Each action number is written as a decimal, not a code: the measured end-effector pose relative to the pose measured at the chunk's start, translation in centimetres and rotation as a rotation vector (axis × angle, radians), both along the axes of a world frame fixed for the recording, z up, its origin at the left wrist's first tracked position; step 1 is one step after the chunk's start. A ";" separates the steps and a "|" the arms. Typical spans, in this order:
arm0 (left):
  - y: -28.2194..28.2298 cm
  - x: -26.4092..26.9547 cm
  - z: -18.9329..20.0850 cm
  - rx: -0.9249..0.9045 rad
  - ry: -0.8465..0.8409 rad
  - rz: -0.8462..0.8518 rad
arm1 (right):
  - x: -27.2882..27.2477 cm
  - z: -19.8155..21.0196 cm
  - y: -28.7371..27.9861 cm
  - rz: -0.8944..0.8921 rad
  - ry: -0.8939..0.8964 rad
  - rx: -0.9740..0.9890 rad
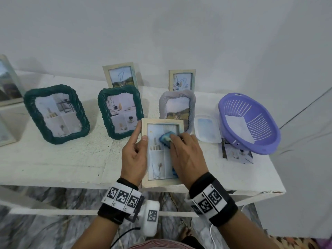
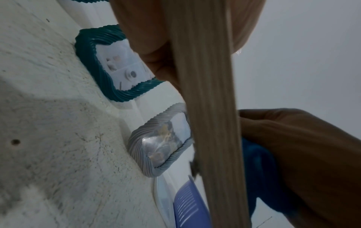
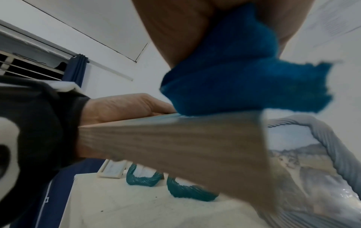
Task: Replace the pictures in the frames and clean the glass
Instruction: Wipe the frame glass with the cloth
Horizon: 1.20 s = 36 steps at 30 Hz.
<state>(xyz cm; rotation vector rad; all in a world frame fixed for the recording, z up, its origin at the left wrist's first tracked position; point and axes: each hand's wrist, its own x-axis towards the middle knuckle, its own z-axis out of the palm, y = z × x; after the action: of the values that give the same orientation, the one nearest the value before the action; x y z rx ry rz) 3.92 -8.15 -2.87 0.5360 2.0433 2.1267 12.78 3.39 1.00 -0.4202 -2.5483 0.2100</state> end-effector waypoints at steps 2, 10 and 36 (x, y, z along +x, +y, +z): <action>0.1 0.0 -0.1 -0.013 0.004 0.012 | -0.1 0.0 -0.3 -0.029 0.042 -0.022; -0.3 -0.3 -0.4 0.007 0.007 -0.018 | 2.2 -0.2 -0.2 0.227 -0.119 0.060; 0.5 -1.4 -0.4 -0.002 -0.127 -0.067 | 2.2 1.6 0.1 0.548 -0.349 0.071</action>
<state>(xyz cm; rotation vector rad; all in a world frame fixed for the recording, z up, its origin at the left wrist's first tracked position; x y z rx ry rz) 2.51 -7.61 -3.25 0.4497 1.9326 2.0639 15.01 3.46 2.59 0.3089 -2.9547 0.2610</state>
